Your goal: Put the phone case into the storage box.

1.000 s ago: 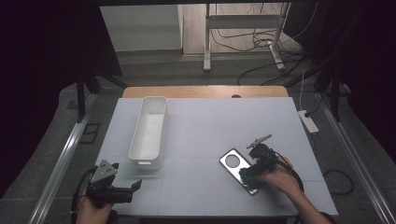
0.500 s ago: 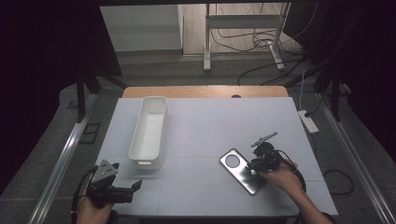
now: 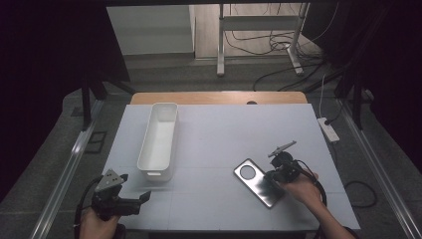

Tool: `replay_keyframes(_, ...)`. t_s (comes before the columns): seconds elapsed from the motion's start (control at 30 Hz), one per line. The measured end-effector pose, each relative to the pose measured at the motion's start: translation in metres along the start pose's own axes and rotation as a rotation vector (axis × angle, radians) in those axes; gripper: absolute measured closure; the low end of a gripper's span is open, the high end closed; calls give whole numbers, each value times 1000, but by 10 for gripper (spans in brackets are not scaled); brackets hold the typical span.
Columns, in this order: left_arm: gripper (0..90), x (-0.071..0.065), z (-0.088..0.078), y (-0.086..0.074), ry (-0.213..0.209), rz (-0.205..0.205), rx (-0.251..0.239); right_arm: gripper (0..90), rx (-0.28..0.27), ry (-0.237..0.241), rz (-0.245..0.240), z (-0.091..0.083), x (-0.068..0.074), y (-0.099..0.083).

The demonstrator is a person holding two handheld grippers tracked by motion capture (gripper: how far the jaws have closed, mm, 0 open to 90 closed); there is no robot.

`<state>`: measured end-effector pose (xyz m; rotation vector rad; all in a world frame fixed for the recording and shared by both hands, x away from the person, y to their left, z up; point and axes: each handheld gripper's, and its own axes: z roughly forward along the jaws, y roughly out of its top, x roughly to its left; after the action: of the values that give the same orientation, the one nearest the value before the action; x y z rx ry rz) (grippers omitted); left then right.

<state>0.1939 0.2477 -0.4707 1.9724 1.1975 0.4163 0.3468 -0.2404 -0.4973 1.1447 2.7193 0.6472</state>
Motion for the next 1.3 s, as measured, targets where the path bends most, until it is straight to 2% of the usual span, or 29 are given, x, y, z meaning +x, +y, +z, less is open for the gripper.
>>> replay_keyframes(0.2, 24, -1, 1, 1, 3, 10, 11, 879, -46, -19, -16, -6, 4, 1)
replay_keyframes(0.3, 16, -4, 3, 4, -28, 11, -22, 879, -70, -22, -15, -10, 3, 1)
replay_keyframes(0.57, 14, -13, 15, 11, -67, 49, -16, 879, -142, -11, -27, -20, 5, 2)
replay_keyframes(0.97, 5, -22, 30, 24, -154, 60, -56, 880, -197, -10, -32, -28, 6, 4)
replay_keyframes(1.3, 0, -33, 43, 34, -181, 80, -55, 880, -261, -2, -12, -37, 5, 7)
